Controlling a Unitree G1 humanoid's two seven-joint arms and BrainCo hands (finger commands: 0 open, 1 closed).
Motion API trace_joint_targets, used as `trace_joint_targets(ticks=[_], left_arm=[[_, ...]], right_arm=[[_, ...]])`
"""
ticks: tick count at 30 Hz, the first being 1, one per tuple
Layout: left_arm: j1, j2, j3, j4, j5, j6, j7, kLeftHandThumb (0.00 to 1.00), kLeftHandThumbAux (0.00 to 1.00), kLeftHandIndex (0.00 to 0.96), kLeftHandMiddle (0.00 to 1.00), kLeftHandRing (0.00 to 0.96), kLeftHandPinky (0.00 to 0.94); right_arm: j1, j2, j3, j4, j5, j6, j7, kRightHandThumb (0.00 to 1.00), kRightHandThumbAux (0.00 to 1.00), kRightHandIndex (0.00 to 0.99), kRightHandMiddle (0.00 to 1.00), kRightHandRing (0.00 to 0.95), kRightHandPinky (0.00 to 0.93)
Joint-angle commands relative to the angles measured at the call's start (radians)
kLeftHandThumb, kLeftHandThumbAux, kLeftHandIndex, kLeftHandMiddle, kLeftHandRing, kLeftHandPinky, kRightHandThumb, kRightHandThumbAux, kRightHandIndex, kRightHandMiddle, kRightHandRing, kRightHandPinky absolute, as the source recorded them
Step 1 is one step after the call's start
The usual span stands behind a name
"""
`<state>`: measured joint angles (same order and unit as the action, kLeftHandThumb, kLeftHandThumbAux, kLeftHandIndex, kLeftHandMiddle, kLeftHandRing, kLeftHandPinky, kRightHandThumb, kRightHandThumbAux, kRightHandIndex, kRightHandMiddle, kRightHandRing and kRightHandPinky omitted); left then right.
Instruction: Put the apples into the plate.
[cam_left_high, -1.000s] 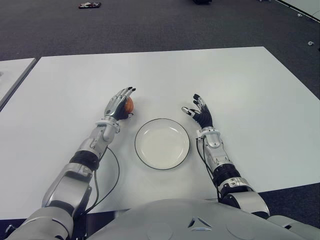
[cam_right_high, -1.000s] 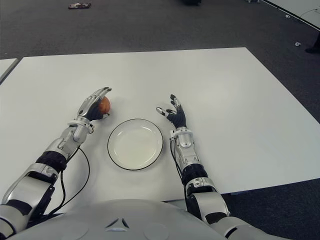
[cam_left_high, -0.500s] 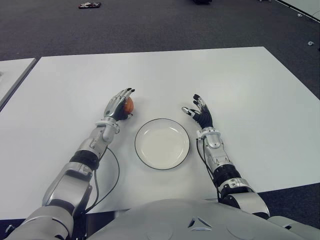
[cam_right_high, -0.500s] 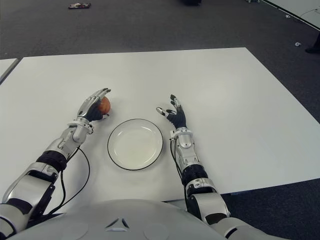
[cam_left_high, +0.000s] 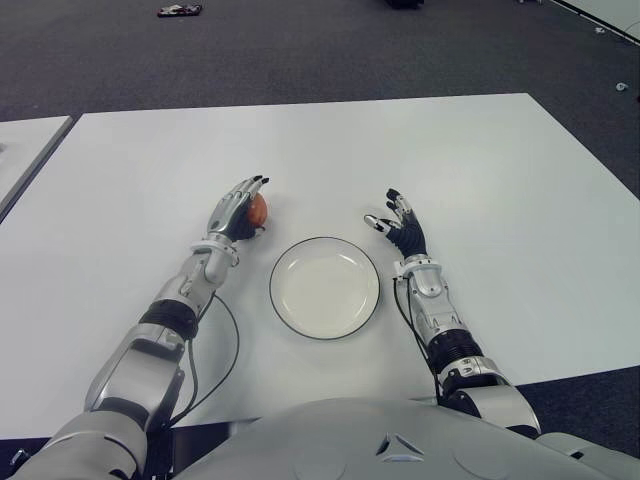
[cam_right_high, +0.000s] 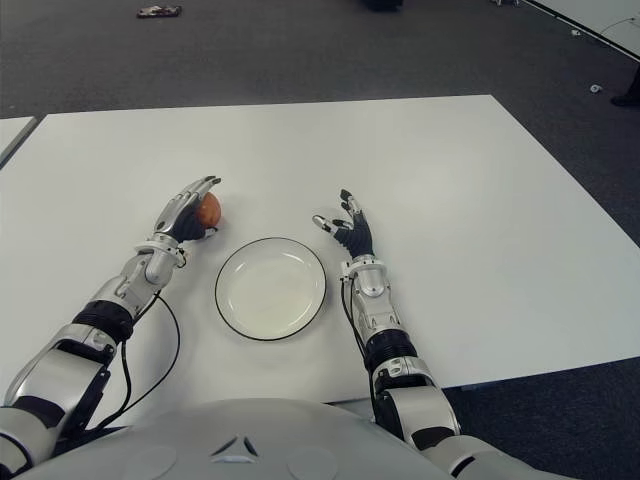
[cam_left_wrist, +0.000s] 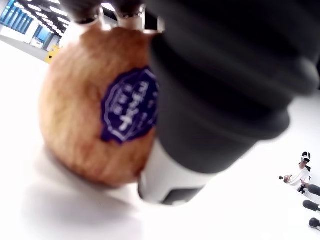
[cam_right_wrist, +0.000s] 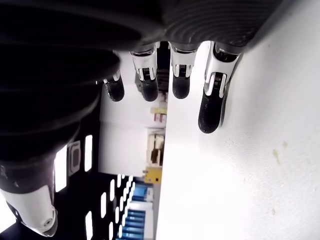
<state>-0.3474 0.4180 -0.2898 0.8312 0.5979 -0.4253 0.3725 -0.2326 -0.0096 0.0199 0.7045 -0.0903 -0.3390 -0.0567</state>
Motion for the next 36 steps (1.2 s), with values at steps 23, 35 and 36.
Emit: trace_joint_targets(ticks=[23,35,36], left_arm=[[-0.050,-0.055,-0.023,0.121,-0.007,0.118,0.026,0.082,0.400,0.163,0.191,0.271,0.400],[-0.154,-0.136,-0.221,0.425,0.187,0.219,0.330,0.577,0.644,0.453,0.707,0.728,0.800],[-0.155,-0.140,-0.226,0.438,0.187,0.223,0.330,0.604,0.654,0.450,0.715,0.734,0.803]], right_arm=[[0.045,-0.014,-0.005,0.025,0.007,0.057,0.018,0.125,0.677,0.000,0.015,0.049,0.114],[0.045,-0.012,-0.005,0.030,0.007,0.049,0.022,0.121,0.671,0.000,0.013,0.050,0.120],[0.045,-0.013,-0.005,0.030,0.006,0.048,0.022,0.121,0.671,0.000,0.013,0.050,0.120]])
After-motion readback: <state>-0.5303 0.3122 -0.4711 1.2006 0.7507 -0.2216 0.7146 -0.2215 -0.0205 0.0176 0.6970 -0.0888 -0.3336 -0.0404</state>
